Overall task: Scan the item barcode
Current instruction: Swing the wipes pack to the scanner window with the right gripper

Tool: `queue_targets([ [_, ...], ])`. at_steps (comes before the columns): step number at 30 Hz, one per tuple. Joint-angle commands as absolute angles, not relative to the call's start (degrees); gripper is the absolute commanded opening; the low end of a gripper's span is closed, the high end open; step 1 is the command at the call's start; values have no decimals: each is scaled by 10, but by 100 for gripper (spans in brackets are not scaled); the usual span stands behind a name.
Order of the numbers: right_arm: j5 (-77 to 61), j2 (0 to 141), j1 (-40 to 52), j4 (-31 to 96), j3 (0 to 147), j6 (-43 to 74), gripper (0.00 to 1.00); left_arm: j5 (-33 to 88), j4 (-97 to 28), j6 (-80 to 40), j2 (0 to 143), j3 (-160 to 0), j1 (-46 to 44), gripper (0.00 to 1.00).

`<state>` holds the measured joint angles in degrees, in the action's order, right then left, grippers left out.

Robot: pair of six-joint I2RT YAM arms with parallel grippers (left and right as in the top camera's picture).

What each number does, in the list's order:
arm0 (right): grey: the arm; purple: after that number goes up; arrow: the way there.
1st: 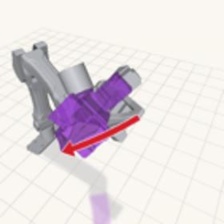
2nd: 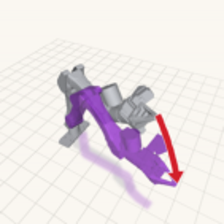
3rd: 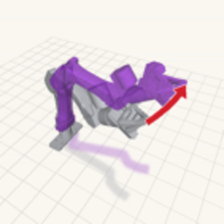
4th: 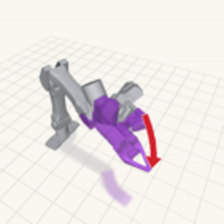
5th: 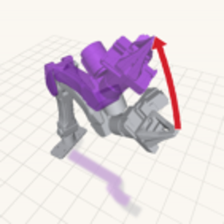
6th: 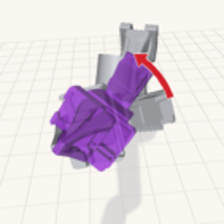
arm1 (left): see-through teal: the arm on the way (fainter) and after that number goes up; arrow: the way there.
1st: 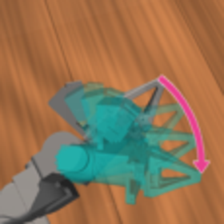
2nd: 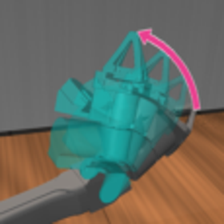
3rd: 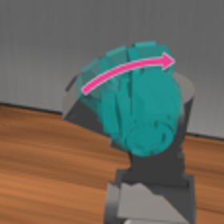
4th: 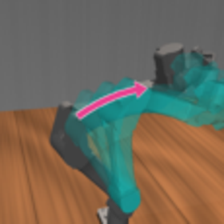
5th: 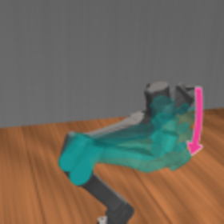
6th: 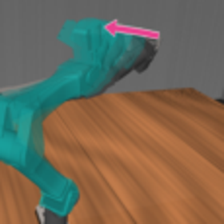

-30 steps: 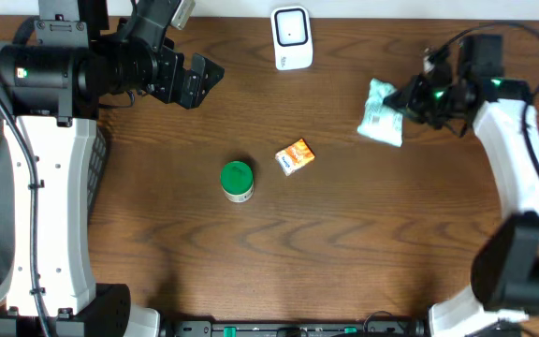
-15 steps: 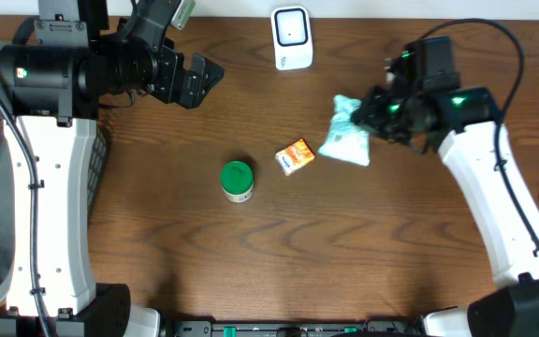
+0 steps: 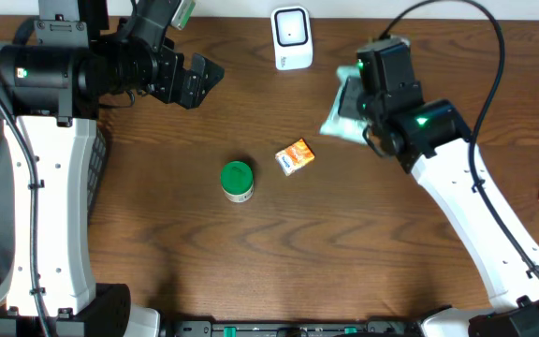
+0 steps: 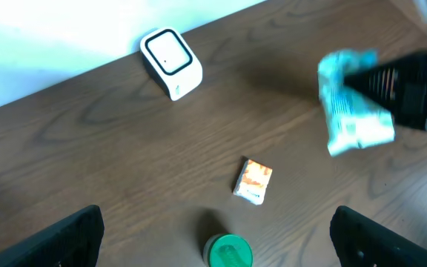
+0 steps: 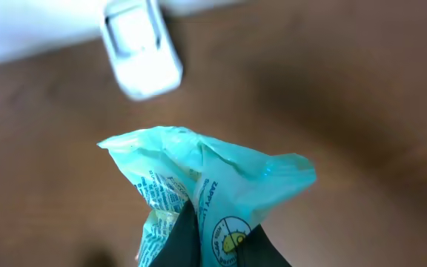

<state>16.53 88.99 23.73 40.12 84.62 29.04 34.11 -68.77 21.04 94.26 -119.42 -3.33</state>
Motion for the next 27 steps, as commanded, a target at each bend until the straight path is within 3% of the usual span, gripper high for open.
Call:
queue_targets([
  [1, 324, 895, 243, 354, 846, 211, 2, 338, -689, 216, 945, -1190, -33, 98],
  [9, 406, 1017, 230, 143, 846, 28, 2, 338, -689, 216, 945, -1190, -33, 98],
  [18, 414, 1190, 223, -244, 846, -218, 1, 338, -689, 216, 945, -1190, -33, 98],
  [27, 258, 1312, 222, -512, 847, -445, 1, 338, -689, 216, 945, -1190, -33, 98],
])
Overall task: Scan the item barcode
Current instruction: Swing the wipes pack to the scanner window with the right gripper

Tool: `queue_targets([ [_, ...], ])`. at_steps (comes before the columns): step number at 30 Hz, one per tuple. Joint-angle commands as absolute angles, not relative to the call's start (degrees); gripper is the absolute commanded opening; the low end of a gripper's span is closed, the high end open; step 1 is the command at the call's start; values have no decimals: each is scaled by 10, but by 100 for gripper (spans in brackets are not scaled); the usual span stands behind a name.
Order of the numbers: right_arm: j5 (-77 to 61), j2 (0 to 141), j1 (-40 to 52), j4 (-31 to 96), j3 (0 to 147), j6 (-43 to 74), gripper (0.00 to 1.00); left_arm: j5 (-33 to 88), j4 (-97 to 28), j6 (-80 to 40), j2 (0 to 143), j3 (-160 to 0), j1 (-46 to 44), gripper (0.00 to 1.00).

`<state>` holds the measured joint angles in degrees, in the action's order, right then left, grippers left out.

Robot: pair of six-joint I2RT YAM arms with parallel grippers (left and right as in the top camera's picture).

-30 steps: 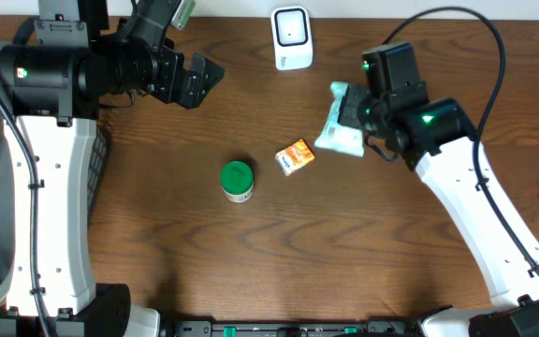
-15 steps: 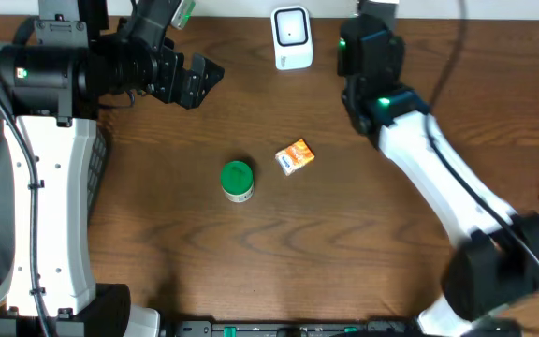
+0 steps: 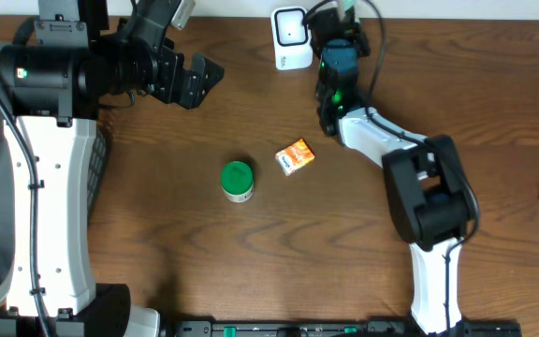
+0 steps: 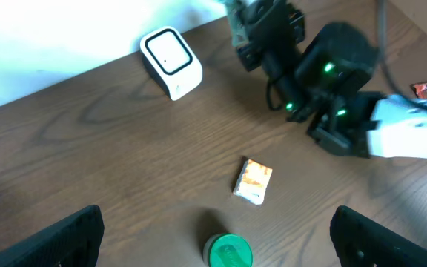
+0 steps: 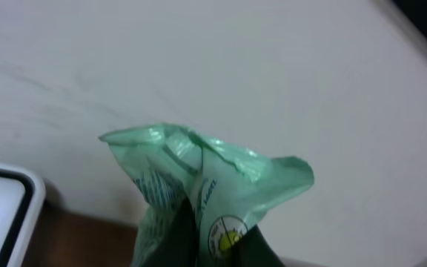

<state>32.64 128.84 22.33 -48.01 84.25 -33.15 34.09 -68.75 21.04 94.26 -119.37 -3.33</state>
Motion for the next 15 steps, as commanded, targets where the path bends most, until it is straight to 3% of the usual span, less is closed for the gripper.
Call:
queue_targets([
  [1, 241, 1322, 222, -533, 848, -464, 1, 338, -689, 216, 945, -1190, -33, 98],
  [6, 176, 1350, 222, -589, 853, -542, 1, 338, -689, 216, 945, -1190, -33, 98],
  [15, 77, 1350, 222, -527, 909, -498, 1, 338, -689, 216, 945, -1190, -33, 98],
])
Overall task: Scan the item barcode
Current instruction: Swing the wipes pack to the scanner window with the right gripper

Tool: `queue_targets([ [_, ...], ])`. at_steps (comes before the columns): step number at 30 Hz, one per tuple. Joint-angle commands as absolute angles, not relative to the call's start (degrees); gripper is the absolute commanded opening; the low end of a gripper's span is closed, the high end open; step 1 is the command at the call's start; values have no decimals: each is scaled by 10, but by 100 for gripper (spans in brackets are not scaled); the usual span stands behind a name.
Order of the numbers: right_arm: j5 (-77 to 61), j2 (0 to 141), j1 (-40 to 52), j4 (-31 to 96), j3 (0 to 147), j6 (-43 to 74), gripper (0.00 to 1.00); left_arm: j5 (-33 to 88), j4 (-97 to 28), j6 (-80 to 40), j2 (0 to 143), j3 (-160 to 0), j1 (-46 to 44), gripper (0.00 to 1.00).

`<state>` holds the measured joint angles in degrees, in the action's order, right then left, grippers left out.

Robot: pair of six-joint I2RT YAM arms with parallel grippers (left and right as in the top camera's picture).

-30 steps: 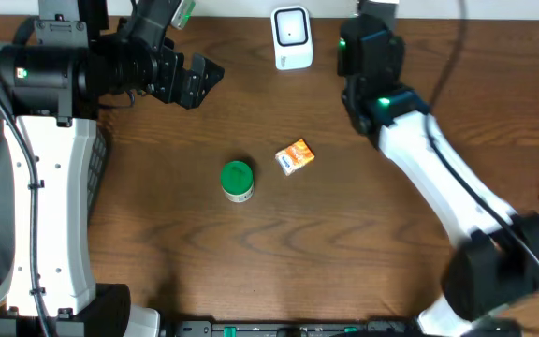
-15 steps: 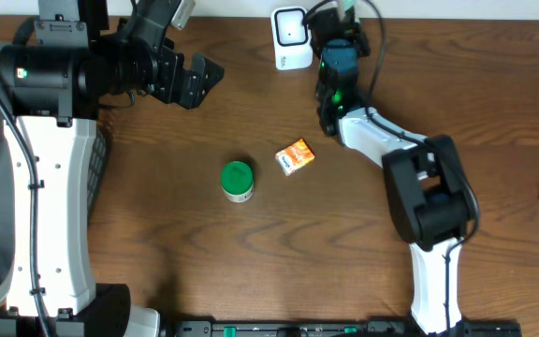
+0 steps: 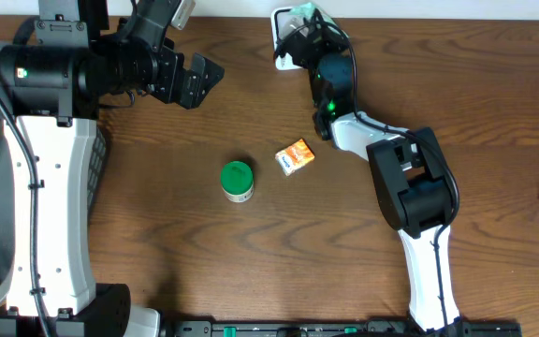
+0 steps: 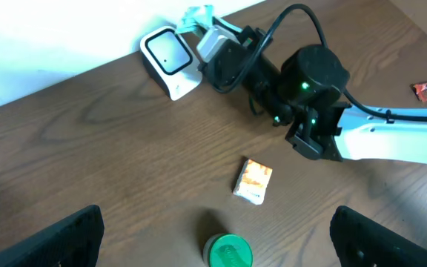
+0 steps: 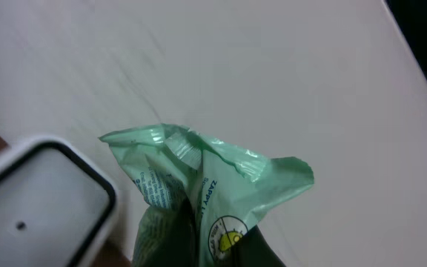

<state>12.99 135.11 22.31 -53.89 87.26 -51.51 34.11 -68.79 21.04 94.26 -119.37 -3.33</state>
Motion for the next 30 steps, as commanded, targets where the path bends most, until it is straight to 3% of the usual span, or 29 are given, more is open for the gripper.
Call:
queue_targets([
  [1, 67, 1351, 222, -509, 919, -490, 1, 338, -689, 216, 945, -1190, -33, 98],
  [13, 39, 1477, 246, -469, 1056, -534, 1, 338, -689, 216, 945, -1190, -33, 98],
  [22, 40, 1490, 261, -434, 1059, -545, 1, 338, -689, 216, 945, -1190, -33, 98],
  [30, 42, 1485, 275, -329, 1059, -545, 1, 338, -689, 216, 945, -1190, -33, 98],
])
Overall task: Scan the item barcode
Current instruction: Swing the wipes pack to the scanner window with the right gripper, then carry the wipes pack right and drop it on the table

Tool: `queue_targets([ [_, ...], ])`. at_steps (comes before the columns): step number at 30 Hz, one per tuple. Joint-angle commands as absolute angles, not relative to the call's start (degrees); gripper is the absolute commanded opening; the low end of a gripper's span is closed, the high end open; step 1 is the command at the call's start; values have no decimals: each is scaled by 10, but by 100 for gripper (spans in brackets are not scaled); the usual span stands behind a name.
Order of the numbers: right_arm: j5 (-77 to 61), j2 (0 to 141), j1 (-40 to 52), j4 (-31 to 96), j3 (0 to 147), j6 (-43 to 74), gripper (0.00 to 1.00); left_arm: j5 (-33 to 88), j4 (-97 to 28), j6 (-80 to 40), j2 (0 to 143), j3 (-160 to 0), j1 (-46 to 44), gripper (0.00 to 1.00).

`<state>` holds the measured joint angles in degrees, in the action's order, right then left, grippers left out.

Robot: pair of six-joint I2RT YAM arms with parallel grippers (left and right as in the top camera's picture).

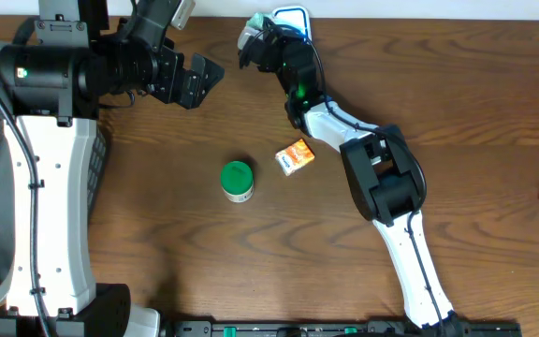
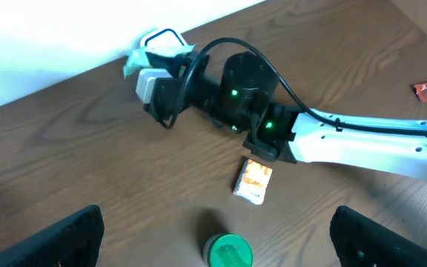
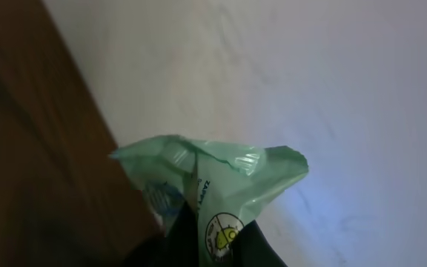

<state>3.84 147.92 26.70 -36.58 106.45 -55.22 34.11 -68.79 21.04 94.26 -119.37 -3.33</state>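
Observation:
A crumpled green packet (image 3: 212,178) with printed text is the item, and my right gripper (image 3: 202,241) is shut on its lower end. In the overhead view the packet (image 1: 249,34) is held just left of the white scanner (image 1: 295,13) at the table's back edge. From the left wrist, the packet (image 2: 156,55) covers most of the scanner (image 2: 163,35). My left gripper (image 2: 217,230) hangs open high over the table, with nothing between its fingers (image 2: 71,236).
An orange box (image 1: 296,156) and a green-lidded jar (image 1: 238,181) sit mid-table. A red wrapper lies at the right edge. The right arm (image 1: 382,183) stretches from the front right to the scanner. A white wall runs behind the table.
My right gripper has moved left with the packet, from in front of the scanner to just past its left side. The left arm and the other items have not moved.
My right gripper held the green packet over the table right of the scanner. Then it was close to the scanner's right side, then in front of the scanner. Now the packet is at its left edge. The left gripper stayed open throughout.

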Motion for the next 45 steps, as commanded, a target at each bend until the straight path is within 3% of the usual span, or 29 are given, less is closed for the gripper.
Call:
queue_targets([
  [1, 42, 1481, 276, -310, 1059, -545, 1, 338, -689, 216, 945, -1190, -33, 98],
  [12, 92, 1327, 279, -83, 1059, -545, 1, 338, -689, 216, 945, -1190, -33, 98],
  [22, 223, 1179, 236, 258, 1059, -528, 1, 338, -689, 216, 945, -1190, -33, 98],
  [35, 77, 1195, -25, 431, 1058, -317, 1, 338, -689, 216, 945, -1190, -33, 98],
  [45, -68, 1239, -227, 441, 1057, -175, 1, 338, -689, 216, 945, -1190, -33, 98],
])
